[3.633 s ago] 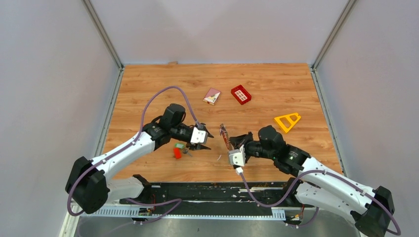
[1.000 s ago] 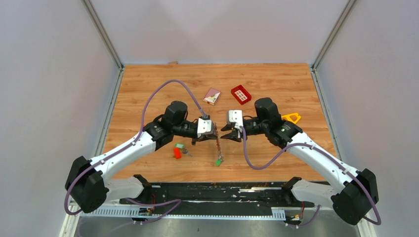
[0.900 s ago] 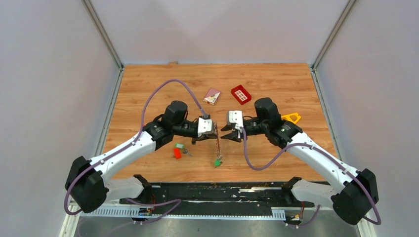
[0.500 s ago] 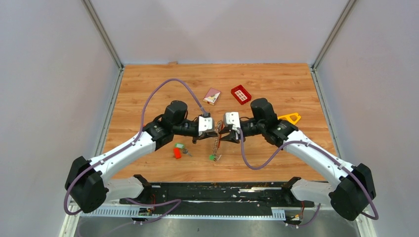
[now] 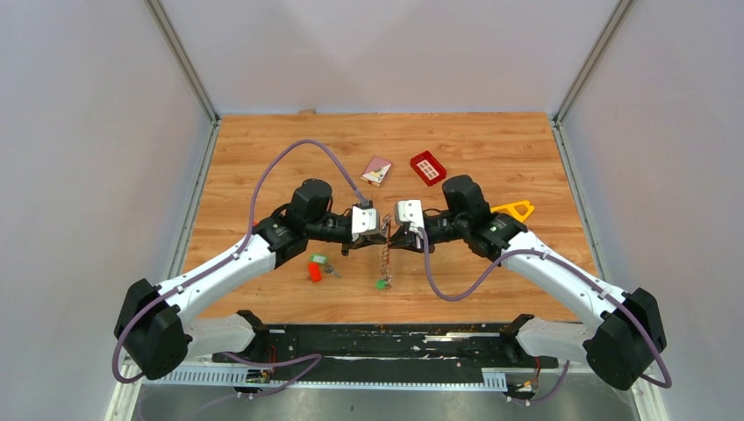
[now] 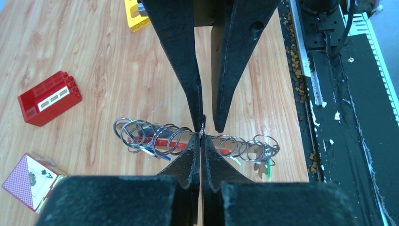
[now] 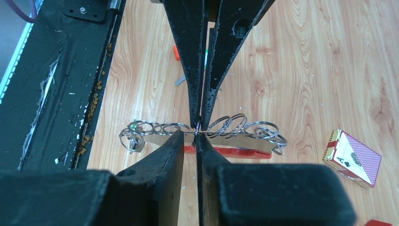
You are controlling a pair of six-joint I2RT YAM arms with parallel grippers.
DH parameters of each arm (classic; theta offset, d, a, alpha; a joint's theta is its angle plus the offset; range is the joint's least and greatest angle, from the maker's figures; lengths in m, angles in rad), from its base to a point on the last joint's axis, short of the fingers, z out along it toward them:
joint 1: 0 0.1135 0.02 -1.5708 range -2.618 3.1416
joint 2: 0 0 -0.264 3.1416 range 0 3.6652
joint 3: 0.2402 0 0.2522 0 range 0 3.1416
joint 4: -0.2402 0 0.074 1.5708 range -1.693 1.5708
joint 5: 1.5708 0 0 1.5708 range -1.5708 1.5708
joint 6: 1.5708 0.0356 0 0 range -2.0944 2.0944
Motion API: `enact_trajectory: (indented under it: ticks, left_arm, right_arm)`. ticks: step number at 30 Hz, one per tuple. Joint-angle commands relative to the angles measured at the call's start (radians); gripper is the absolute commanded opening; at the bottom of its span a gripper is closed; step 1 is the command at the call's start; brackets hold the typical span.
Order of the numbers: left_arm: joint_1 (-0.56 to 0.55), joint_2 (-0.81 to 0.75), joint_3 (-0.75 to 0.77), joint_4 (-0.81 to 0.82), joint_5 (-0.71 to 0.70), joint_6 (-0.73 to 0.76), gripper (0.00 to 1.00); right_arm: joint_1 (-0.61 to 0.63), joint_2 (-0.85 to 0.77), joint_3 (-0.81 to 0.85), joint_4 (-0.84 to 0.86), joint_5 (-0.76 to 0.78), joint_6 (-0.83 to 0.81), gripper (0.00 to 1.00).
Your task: Put the keys on the keyring
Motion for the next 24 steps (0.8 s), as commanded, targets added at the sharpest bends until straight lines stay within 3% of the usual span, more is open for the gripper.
enact_trajectory:
  ticks: [1, 7, 18, 20, 24]
  left_arm:
    - [-0.004, -0.022, 0.004, 0.059, 0.032, -0.027, 0.00]
    - [-0.004, -0.016, 0.001, 0.065, 0.045, -0.038, 0.00]
    - [-0.004, -0.027, 0.009, 0.013, 0.043, 0.017, 0.00]
    - [-0.004, -0.025, 0.023, -0.028, 0.039, 0.056, 0.07]
    - [-0.003, -0.027, 0.067, -0.157, 0.007, 0.157, 0.37]
  right_arm:
    - [0.015, 0.006, 0.037, 0.019, 0.008, 0.011, 0.15]
    - [0.023, 0.007, 0.034, 0.037, 0.042, 0.022, 0.01]
    - [0.023, -0.038, 0.027, 0.021, 0.098, -0.019, 0.00]
    - [0.023, -0.046, 0.023, 0.016, 0.104, -0.030, 0.00]
    - [0.022, -0.059, 0.017, -0.006, 0.115, -0.057, 0.00]
